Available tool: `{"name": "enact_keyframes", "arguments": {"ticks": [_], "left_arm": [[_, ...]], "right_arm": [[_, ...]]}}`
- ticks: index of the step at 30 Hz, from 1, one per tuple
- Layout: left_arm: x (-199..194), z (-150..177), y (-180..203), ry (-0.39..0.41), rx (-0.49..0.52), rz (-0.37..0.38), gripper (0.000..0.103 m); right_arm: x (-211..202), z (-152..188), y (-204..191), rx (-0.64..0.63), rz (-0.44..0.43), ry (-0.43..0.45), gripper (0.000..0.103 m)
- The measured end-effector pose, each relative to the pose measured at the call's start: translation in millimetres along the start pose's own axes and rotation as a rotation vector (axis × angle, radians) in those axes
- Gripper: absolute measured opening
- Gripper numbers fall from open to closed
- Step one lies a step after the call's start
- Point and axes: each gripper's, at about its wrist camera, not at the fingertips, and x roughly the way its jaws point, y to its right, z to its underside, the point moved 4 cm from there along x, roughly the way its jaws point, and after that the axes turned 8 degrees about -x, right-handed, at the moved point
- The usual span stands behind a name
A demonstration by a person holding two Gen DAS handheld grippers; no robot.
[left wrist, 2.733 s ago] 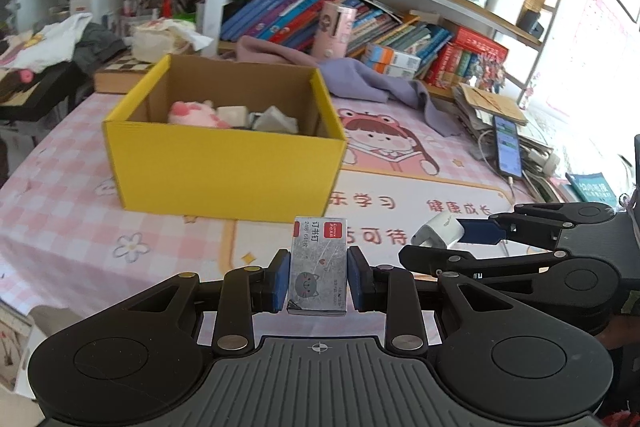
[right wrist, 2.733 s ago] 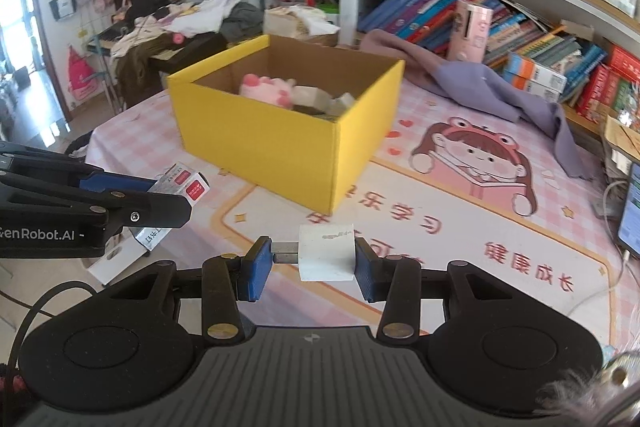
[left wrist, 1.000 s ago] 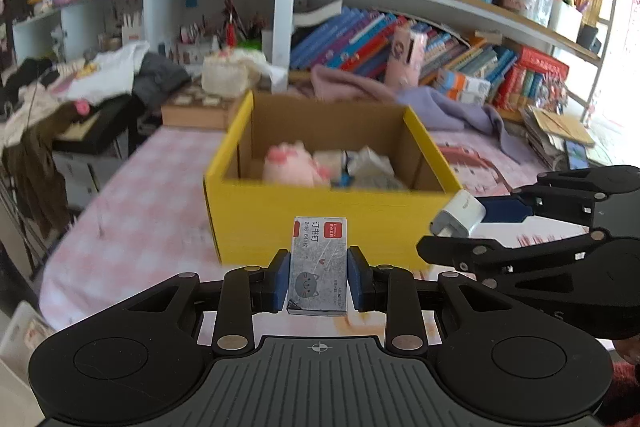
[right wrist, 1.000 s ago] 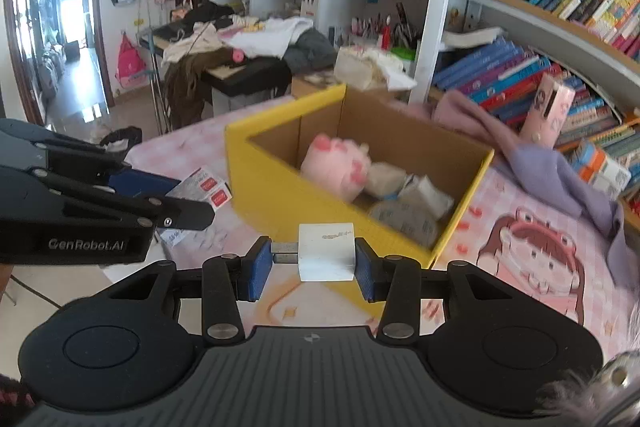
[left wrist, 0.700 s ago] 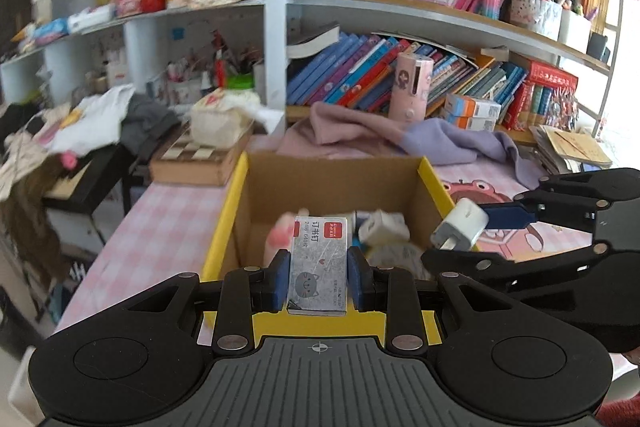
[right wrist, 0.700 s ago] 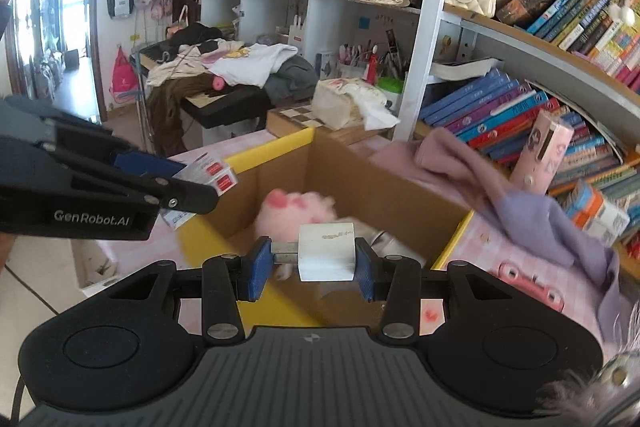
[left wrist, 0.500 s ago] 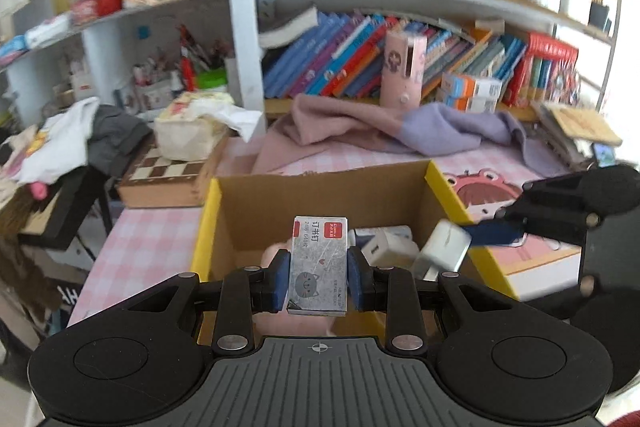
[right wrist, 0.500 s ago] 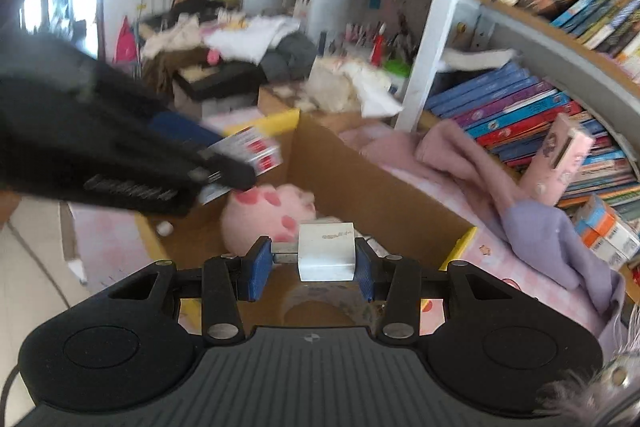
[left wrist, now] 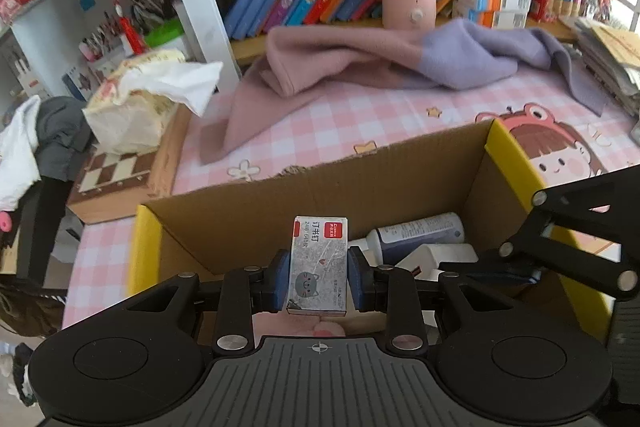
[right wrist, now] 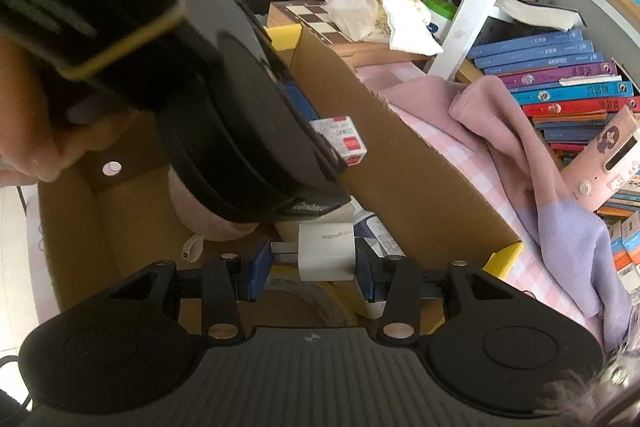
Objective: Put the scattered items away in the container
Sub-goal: 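Lower the card into the box and open the left tool while the right tool releases the charger, then raise both open tools out of the box and back away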
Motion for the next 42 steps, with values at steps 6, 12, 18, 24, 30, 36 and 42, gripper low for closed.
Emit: {"name": "enact_keyframes", "arguments": {"ticks": [6, 12, 18, 24, 30, 36, 42], "left_arm": [[5.2, 1.8, 1.9, -0.019, -0.002, -0.017, 0.054], [-32.1, -2.0, 12.9, 0.079, 0.063, -0.036, 0.087], [-92.4, -4.5, 22.1, 0.232, 0.125, -0.058, 0.092], [-157.5, -4.9, 17.0, 0.392, 0.071, -0.053, 0.1], [-211.4, 16.4, 15.0, 0.485, 0.034, -0.059, 0.103], [-243.5, 51.8, 22.3, 0.505, 0.032, -0.028, 0.103], [-256.9, 82.2, 35.0, 0.514, 0.019, 0.012, 0.103]], "right_arm": [[-0.7, 3.4, 2.1, 0.026, -0.02, 0.008, 0.054], [-33.0, 2.0, -0.6, 0.038, 0.004, 0.066, 0.061], [-81.9, 7.4, -1.9, 0.118, 0.053, 0.155, 0.068], [-131.4, 18.1, -9.4, 0.218, 0.141, 0.236, 0.073], [-174.5, 34.3, -27.8, 0.307, 0.21, 0.293, 0.075], [-205.2, 53.4, -52.6, 0.367, 0.272, 0.328, 0.076], [-233.3, 82.7, -73.7, 0.438, 0.362, 0.333, 0.078]]}}
